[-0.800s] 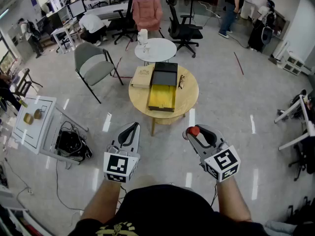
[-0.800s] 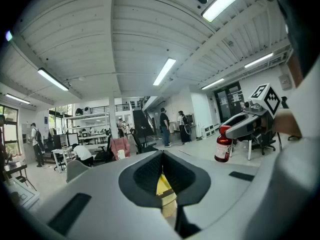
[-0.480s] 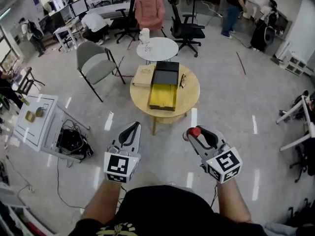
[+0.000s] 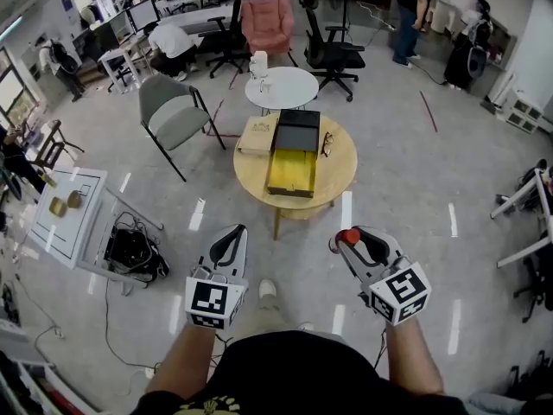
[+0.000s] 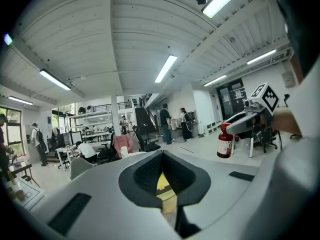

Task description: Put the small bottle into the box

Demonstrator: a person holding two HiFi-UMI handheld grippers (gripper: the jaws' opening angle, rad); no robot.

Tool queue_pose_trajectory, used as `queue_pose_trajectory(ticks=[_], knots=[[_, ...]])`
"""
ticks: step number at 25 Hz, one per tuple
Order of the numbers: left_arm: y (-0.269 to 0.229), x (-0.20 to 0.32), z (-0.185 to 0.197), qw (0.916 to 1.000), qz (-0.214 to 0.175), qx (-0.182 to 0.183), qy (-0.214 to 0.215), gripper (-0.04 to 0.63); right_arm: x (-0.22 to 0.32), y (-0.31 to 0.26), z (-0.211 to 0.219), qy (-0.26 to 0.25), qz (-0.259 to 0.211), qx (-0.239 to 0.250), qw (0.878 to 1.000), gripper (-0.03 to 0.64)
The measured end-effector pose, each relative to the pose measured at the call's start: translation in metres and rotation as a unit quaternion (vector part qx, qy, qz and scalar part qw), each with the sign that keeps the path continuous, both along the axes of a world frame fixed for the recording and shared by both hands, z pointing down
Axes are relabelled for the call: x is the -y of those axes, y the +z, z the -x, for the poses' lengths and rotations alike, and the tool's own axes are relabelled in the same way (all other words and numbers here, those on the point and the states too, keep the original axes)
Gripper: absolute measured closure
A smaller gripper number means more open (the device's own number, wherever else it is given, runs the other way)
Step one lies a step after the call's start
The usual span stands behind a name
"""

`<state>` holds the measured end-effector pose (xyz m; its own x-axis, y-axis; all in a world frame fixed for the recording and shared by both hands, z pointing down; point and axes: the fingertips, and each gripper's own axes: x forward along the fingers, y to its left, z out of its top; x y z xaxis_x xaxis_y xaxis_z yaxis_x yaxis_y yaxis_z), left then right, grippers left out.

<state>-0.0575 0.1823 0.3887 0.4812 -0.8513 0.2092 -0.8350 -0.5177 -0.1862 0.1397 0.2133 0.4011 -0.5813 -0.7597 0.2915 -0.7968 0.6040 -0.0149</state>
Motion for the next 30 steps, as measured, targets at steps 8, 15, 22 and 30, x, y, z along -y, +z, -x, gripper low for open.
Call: queue_pose_trajectory(ticks=[8, 15, 22, 30], knots=[[0.011, 0.018, 0.014, 1.0000, 0.003, -0.007, 0.000, 0.581, 0.021, 0.003, 0.008, 0.006, 0.002, 0.001, 1.000, 0.465], [0.023, 0.058, 0.018, 0.9997, 0.020, -0.009, 0.013, 0.580, 0.058, 0.011, 0.020, 0.010, 0.014, 0.000, 1.000, 0.465], [0.029, 0.110, 0.018, 0.9989, 0.026, -0.010, 0.038, 0.580, 0.102, 0.011, 0.027, 0.025, 0.024, -0.002, 0.999, 0.465], [0.034, 0.168, 0.026, 0.9982, 0.033, -0.009, 0.049, 0.580, 0.156, 0.015, 0.040, 0.029, 0.032, -0.001, 0.999, 0.465]])
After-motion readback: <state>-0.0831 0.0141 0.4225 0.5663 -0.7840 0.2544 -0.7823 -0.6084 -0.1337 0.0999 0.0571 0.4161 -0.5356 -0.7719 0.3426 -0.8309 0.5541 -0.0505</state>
